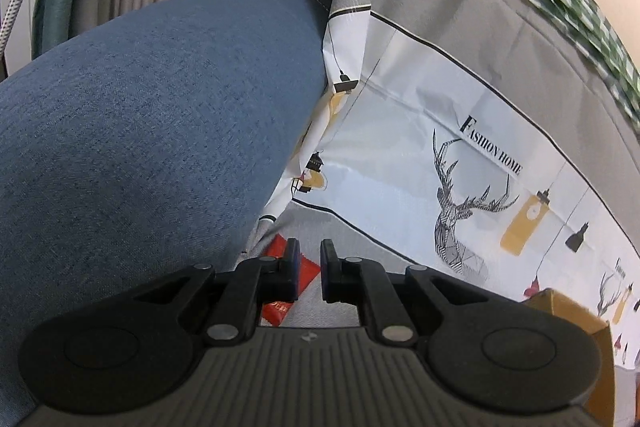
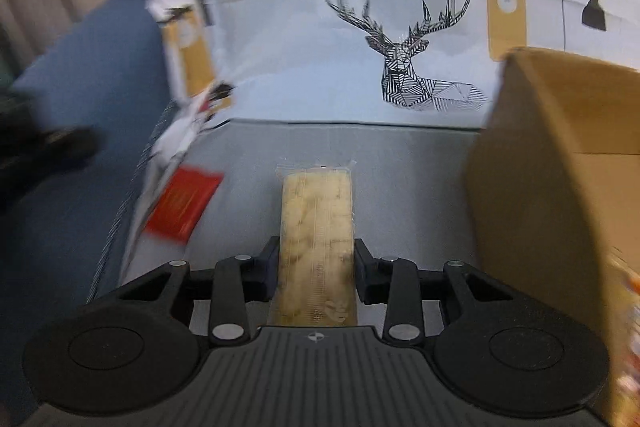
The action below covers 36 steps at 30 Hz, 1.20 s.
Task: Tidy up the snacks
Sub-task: 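Grasp the red square packet with the left tool while the right tool holds the cream bar pack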
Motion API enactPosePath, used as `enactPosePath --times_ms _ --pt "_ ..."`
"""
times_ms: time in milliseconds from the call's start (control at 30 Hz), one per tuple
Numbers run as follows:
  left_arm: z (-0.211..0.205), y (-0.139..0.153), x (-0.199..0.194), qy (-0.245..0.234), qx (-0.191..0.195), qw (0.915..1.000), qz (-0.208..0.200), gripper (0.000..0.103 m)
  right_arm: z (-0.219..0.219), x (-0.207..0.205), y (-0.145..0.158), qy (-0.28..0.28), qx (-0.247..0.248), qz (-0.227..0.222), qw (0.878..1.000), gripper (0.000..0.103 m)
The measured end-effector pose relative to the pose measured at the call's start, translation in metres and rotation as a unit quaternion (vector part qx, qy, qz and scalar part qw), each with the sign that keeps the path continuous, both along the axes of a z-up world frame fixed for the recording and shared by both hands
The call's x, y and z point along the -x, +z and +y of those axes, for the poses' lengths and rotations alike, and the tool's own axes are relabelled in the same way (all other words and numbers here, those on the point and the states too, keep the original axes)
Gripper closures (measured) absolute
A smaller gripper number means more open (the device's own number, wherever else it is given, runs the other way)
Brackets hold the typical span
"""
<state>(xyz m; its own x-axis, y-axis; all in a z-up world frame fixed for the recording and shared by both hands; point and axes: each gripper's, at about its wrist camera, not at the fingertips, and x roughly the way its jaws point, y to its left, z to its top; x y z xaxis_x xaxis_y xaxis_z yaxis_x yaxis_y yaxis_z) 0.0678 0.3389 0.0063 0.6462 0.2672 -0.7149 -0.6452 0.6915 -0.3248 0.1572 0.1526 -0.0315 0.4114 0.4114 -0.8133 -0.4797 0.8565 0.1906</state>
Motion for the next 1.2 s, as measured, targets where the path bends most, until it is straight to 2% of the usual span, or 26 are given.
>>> enactPosePath --times_ms 100,167,267,333,400,433,533,567,633,700,767,833,900,967,1067,1167,1200 --pt "0.006 -0.004 0.002 -0.018 0.018 0.9997 -0.005 0.091 -0.032 0.038 0.022 0.033 -0.013 -0.014 0.999 0.065" --pt "0.009 -0.005 0.003 -0.023 0.029 0.9993 -0.010 0.089 -0.045 0.058 0.027 0.048 -0.022 -0.013 0.999 0.065" --pt "0.005 -0.010 0.000 -0.038 0.029 0.9989 -0.004 0.082 -0.056 0.081 0.018 0.070 -0.024 -0.036 0.997 0.065" --pt "-0.001 -0.016 -0.006 -0.047 0.017 0.9987 0.007 0.079 -0.058 0.091 -0.001 0.069 -0.005 -0.042 0.997 0.065" --pt "-0.008 -0.022 -0.013 -0.054 -0.005 0.9984 0.019 0.076 -0.060 0.090 -0.017 0.054 -0.011 -0.004 0.998 0.065" --pt "-0.014 -0.027 -0.019 -0.057 -0.022 0.9977 0.027 0.072 -0.058 0.090 -0.020 0.058 -0.009 -0.001 0.998 0.065" --pt "-0.029 -0.043 -0.037 -0.069 -0.075 0.9925 0.068 0.061 -0.049 0.093 -0.022 0.085 0.017 -0.038 0.996 0.065" --pt "-0.036 -0.049 -0.042 -0.074 -0.097 0.9890 0.083 0.057 -0.048 0.092 -0.023 0.087 0.026 -0.040 0.995 0.065" --pt "-0.047 -0.061 -0.052 -0.083 -0.146 0.9790 0.115 0.055 -0.050 0.088 -0.027 0.086 0.034 -0.024 0.995 0.064" --pt "-0.053 -0.074 -0.060 -0.085 -0.178 0.9696 0.146 0.052 -0.052 0.087 -0.031 0.087 0.043 -0.017 0.995 0.060" --pt "-0.055 -0.086 -0.064 -0.087 -0.190 0.9643 0.163 0.048 -0.052 0.087 -0.035 0.092 0.050 -0.008 0.994 0.060" --pt "-0.050 -0.095 -0.067 -0.082 -0.182 0.9632 0.180 0.048 -0.053 0.086 -0.038 0.098 0.050 0.002 0.994 0.059" --pt "-0.041 -0.102 -0.064 -0.071 -0.158 0.9704 0.168 0.051 -0.055 0.085 -0.040 0.100 0.052 0.006 0.994 0.059" --pt "-0.034 -0.101 -0.061 -0.065 -0.134 0.9766 0.155 0.074 -0.056 0.083 -0.040 0.103 0.048 0.010 0.993 0.059" --pt "-0.032 -0.098 -0.057 -0.066 -0.125 0.9792 0.145 0.088 -0.059 0.084 -0.041 0.107 0.046 0.011 0.993 0.059" --pt "-0.031 -0.090 -0.053 -0.065 -0.119 0.9824 0.128 0.098 -0.060 0.085 -0.041 0.113 0.047 0.005 0.992 0.065" --pt "-0.031 -0.084 -0.050 -0.063 -0.118 0.9836 0.121 0.099 -0.060 0.085 -0.041 0.114 0.046 0.005 0.992 0.065"
